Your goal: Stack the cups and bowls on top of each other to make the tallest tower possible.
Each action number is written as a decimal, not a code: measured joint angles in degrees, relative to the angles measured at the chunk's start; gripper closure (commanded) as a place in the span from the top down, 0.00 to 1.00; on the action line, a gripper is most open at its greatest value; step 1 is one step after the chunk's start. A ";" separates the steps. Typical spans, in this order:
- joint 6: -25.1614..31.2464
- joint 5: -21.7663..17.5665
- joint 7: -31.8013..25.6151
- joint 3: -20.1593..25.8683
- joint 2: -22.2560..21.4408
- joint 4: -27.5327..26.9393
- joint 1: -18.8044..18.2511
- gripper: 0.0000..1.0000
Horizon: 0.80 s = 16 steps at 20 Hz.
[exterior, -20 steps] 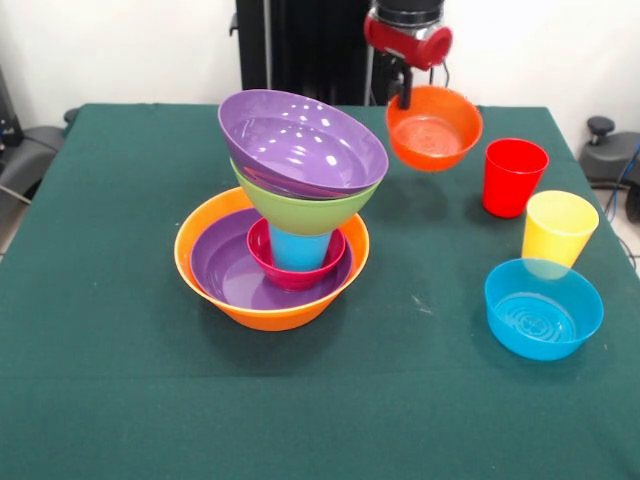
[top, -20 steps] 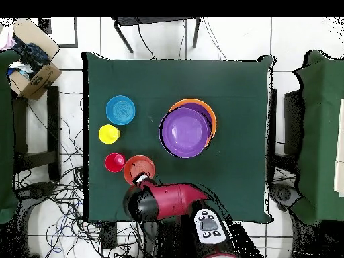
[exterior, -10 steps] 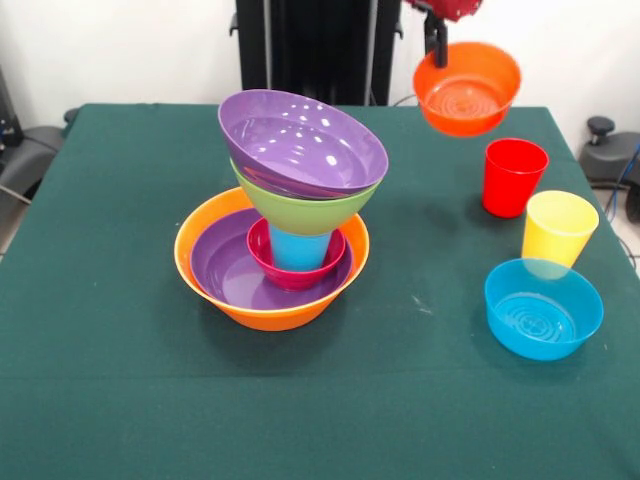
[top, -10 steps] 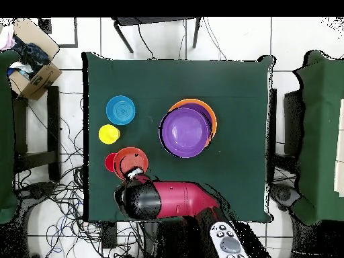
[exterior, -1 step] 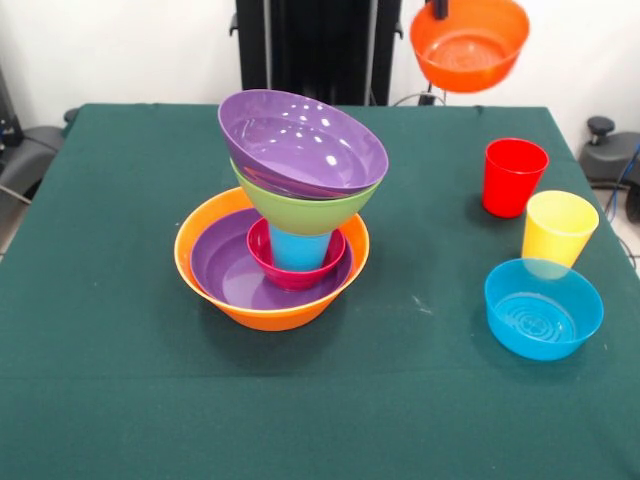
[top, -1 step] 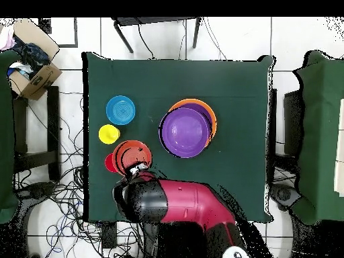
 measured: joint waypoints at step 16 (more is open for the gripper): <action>4.41 -5.56 0.00 -0.36 -1.39 -7.29 -6.57 0.00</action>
